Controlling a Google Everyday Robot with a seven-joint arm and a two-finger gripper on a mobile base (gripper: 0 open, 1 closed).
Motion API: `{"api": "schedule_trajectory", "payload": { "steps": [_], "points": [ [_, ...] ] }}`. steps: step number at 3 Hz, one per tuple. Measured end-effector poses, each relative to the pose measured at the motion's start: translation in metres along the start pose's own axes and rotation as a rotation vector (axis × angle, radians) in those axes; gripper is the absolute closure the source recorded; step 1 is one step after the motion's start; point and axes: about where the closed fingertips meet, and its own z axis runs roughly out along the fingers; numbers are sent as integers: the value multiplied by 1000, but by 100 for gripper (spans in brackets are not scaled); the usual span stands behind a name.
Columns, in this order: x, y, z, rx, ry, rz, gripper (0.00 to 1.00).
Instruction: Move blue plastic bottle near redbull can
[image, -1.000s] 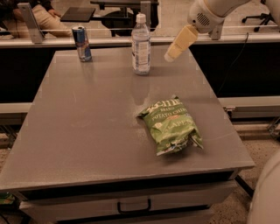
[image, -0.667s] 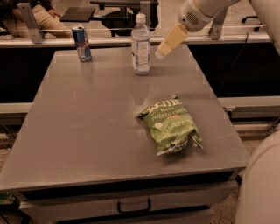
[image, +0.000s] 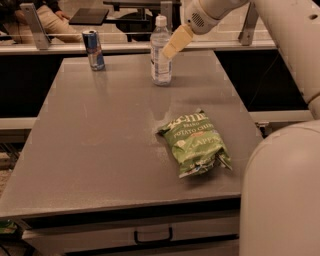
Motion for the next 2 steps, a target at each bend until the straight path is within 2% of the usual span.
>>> {"api": "schedule_trajectory", "payload": {
  "steps": [2],
  "points": [
    [-20, 4, 20, -20, -23, 10, 0]
  ]
}}
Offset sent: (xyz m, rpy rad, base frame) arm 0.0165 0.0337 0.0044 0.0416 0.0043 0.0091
